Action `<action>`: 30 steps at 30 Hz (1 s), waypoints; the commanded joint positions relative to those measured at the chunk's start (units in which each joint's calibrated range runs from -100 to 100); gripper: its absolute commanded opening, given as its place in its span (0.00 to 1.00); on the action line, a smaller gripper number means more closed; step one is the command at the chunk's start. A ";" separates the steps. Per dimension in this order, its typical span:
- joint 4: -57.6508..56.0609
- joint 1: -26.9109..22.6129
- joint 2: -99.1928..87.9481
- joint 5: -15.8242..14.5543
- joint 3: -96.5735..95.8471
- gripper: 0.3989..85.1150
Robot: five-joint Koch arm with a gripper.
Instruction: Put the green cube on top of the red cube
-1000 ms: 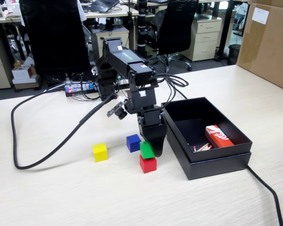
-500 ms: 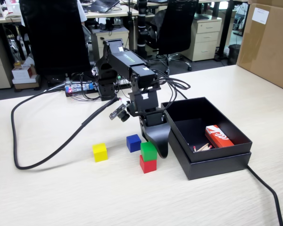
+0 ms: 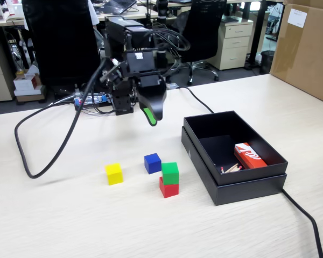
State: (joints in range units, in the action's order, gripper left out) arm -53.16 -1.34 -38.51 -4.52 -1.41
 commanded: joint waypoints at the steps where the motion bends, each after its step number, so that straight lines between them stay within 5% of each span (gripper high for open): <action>1: 0.15 0.54 -14.90 0.39 -8.47 0.58; 15: 17.86 0.05 -48.98 0.24 -53.16 0.58; 30: 34.71 0.73 -60.46 1.22 -78.19 0.58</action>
State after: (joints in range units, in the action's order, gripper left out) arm -25.13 -0.71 -98.06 -3.98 -79.01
